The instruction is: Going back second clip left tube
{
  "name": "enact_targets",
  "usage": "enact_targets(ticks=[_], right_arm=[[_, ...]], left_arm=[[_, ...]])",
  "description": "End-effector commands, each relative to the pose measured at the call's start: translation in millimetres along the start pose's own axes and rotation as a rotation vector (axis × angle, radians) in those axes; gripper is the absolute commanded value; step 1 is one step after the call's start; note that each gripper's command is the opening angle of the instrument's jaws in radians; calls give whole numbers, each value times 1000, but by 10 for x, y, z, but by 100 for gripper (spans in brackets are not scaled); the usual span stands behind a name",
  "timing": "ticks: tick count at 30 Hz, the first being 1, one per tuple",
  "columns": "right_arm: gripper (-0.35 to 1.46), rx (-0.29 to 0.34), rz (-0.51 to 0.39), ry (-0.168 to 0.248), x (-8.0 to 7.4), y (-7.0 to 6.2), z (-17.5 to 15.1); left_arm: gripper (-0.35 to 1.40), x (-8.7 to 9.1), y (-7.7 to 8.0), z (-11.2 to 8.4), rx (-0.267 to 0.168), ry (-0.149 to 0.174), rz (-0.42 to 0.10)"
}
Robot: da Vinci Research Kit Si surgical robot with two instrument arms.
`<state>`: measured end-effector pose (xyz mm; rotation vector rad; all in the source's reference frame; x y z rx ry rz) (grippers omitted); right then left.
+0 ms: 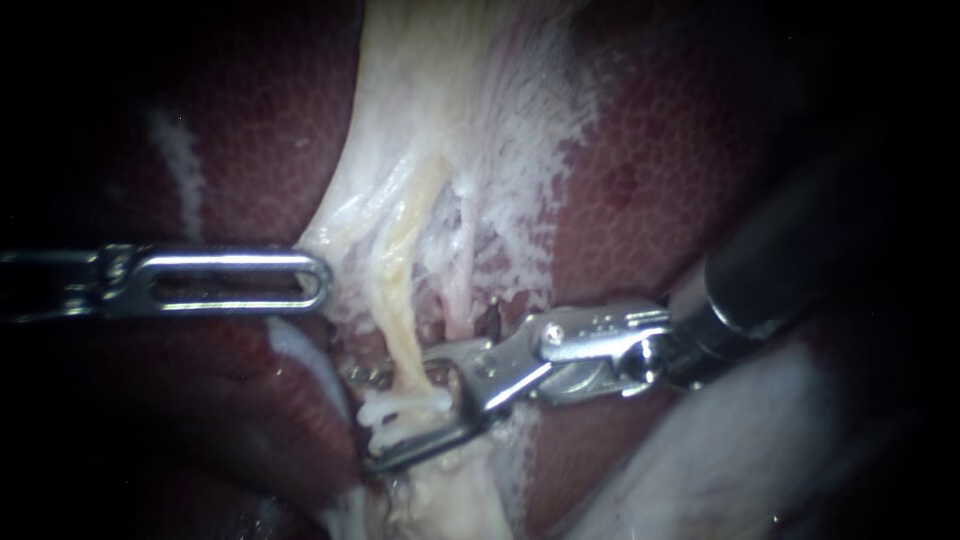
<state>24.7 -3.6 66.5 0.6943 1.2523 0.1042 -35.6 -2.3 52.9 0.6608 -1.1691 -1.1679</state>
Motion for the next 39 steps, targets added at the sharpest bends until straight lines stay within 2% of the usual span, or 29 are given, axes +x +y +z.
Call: enact_targets(ticks=[1,8,16,22,33,39], right_arm=[[60,-6,3,1,1,1,-6],[60,-32,14,4,7,-3,-49],[60,-61,28,5,12,-16,-104],[60,-88,15,4,24,-17,-139],[60,-110,-4,1,49,-30,-187],[60,-121,-6,0,54,-32,-192]], left_arm=[[-35,0,0,0,0,0,0],[-35,0,1,0,0,0,0],[-35,1,1,0,0,0,1],[-35,2,1,1,-1,0,1],[-35,3,2,1,-1,-1,2],[-35,4,3,2,-1,-1,3]])
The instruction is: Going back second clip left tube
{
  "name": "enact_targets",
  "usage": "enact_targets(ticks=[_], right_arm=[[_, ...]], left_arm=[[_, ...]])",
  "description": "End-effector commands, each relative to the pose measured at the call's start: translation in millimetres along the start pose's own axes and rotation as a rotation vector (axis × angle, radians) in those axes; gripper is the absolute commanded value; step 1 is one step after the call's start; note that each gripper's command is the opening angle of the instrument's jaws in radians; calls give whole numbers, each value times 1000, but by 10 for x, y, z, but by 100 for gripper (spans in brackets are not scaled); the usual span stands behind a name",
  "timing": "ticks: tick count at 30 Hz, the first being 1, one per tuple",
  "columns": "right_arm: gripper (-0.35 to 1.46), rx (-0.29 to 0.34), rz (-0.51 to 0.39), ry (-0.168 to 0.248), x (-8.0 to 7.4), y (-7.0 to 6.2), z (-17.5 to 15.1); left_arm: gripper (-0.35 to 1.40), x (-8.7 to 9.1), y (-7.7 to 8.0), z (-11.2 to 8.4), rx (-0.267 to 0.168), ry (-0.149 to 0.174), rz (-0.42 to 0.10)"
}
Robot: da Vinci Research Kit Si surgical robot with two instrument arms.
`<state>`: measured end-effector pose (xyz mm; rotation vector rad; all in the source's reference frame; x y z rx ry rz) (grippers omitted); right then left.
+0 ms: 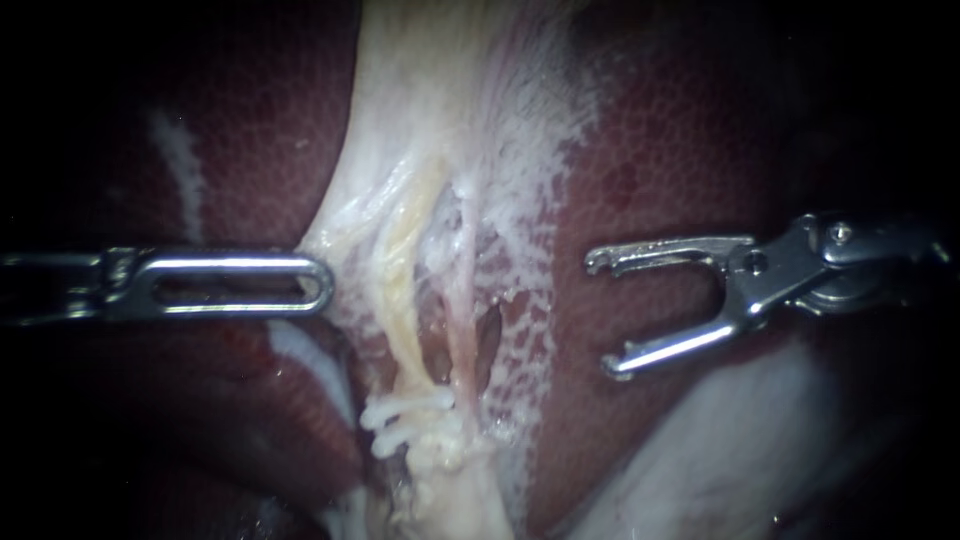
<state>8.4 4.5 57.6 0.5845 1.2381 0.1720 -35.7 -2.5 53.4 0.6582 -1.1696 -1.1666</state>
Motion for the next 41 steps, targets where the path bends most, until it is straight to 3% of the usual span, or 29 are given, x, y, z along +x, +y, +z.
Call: enact_targets(ticks=[1,9,16,22,41], right_arm=[[60,0,2,0,0,-1,0],[60,0,1,-1,-1,-1,1],[60,-1,1,-1,-1,-1,2],[60,-1,1,-1,-1,-2,2],[60,-3,1,-1,0,-4,3]], left_arm=[[-35,0,0,1,0,0,0],[-35,15,13,22,-5,-8,16],[-35,38,26,54,-5,11,13],[-35,50,27,79,-2,30,16],[-35,48,24,76,-1,31,8]])
